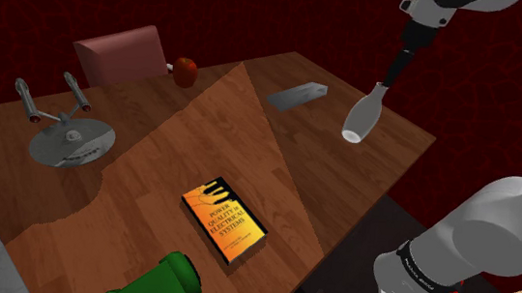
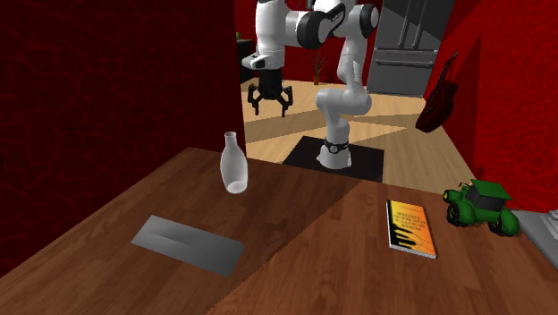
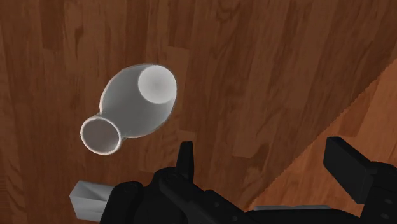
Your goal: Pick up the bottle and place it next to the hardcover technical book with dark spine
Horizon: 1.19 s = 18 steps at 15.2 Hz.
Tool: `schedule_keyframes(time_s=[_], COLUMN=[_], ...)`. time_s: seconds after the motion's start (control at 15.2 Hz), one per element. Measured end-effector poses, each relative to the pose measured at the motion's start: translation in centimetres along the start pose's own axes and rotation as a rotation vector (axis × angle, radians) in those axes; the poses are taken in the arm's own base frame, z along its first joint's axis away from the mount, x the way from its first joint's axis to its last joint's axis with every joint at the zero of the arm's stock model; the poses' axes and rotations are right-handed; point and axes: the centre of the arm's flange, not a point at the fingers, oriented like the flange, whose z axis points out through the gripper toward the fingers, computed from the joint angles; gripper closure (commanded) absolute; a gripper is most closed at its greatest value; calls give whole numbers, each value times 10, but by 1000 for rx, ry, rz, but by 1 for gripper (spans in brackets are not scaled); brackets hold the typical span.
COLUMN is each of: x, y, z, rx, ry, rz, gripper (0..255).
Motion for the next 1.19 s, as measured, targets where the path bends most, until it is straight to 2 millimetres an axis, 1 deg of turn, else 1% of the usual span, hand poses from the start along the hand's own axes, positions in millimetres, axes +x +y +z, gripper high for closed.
schedule_keyframes(time_s=[0.33, 0.66, 0.73, 0.79, 0.92, 1.19], x=[8, 22, 26, 28, 29, 27], y=[58, 117, 127, 138, 145, 147], z=[29, 56, 64, 68, 77, 99], rx=[9, 17, 19, 21, 21, 22], ry=[-7, -14, -15, -17, -18, -18], rz=[-24, -47, -52, -56, -59, -61], gripper=[0, 0, 0, 0, 0, 0])
